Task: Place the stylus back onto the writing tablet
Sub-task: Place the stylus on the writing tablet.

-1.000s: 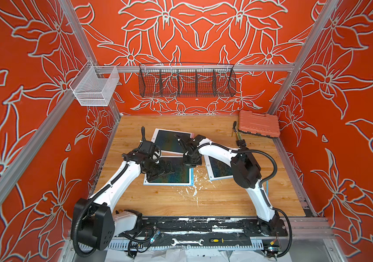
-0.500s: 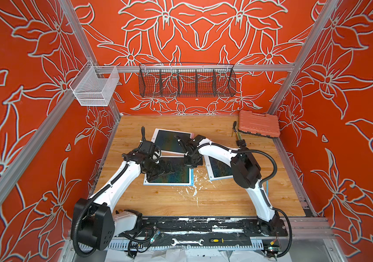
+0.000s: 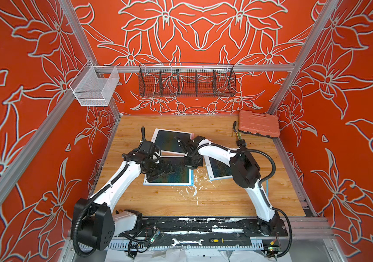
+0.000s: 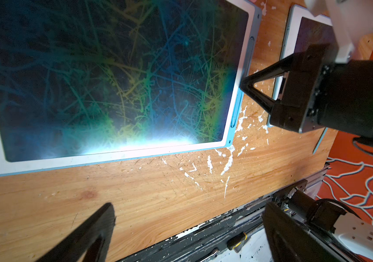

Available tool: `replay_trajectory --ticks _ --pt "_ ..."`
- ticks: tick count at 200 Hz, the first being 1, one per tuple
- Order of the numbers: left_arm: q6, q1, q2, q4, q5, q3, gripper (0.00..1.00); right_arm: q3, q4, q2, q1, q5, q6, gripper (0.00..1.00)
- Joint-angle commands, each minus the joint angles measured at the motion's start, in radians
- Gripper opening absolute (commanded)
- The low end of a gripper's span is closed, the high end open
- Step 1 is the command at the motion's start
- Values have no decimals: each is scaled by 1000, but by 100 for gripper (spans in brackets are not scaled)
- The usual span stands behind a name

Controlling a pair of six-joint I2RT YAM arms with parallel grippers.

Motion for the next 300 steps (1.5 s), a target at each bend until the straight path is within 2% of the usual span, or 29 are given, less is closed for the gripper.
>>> replay_trajectory --ticks 1,91,140,203,241,300 --pt "12 8 -14 -21 4 -8 100 -37 -17 33 5 30 10 1" --pt "12 8 -15 -20 4 -9 100 -36 -6 35 3 21 11 1" --pt "13 8 -17 -21 6 -7 100 -18 30 -50 6 46 21 4" --pt "13 8 -9 -15 17 2 100 6 14 -152 4 125 20 23" --pt "8 8 -17 3 31 -8 99 20 -54 -190 4 181 12 41" --pt "-9 -18 -31 65 73 -64 99 -72 -116 -322 4 254 44 62"
